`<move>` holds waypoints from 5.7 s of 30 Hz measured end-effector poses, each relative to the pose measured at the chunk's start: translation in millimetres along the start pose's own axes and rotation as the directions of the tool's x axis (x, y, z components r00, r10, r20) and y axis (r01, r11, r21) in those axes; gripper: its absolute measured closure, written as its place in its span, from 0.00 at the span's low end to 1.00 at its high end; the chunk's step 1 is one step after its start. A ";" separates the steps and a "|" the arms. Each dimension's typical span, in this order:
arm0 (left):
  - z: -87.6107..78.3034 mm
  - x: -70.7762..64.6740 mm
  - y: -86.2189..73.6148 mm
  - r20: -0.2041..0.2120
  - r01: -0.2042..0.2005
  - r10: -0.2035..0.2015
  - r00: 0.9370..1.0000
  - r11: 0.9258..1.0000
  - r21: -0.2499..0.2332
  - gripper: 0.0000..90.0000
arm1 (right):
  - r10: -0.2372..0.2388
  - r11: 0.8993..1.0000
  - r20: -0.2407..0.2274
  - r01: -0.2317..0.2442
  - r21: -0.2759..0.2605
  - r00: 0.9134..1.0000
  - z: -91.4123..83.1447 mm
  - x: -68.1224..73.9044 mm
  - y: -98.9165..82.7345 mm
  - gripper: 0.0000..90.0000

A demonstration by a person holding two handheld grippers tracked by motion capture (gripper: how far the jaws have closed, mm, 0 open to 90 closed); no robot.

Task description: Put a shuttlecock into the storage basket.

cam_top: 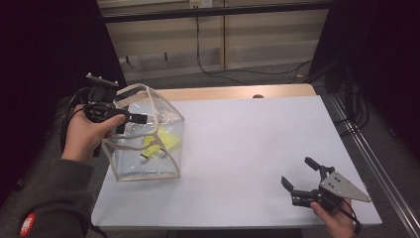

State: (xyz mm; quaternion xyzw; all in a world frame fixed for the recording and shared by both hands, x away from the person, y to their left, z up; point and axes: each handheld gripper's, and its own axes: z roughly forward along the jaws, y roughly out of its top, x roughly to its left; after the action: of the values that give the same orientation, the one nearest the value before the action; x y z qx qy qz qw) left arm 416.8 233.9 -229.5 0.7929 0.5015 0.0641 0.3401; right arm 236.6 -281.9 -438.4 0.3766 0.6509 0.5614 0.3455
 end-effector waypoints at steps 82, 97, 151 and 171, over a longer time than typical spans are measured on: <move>14.7 -60.5 -32.3 0.264 -0.135 0.178 0.948 0.976 -0.173 0.15 | -0.007 1.000 -0.013 0.008 0.004 1.000 1.8 3.9 0.5 0.03; 23.3 -72.0 -48.3 0.288 -0.154 0.212 0.934 0.965 -0.210 0.15 | -0.009 1.000 -0.014 0.010 0.005 1.000 1.9 4.1 0.5 0.03; 82.8 -76.2 -114.7 0.325 -0.198 0.270 0.906 0.951 -0.236 0.12 | -0.009 1.000 -0.015 0.009 0.005 1.000 1.8 4.3 0.5 0.03; 100.0 -68.2 -139.7 0.320 -0.224 0.298 0.899 0.942 -0.248 0.10 | -0.011 1.000 -0.015 0.011 0.004 1.000 1.9 4.7 0.5 0.03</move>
State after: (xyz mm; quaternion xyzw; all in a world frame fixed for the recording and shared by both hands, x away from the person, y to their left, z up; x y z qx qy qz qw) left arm 322.8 166.3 -373.5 0.8125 0.3114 0.0175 0.4926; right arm 236.1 -276.9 -438.2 0.3696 0.6568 0.5608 0.3427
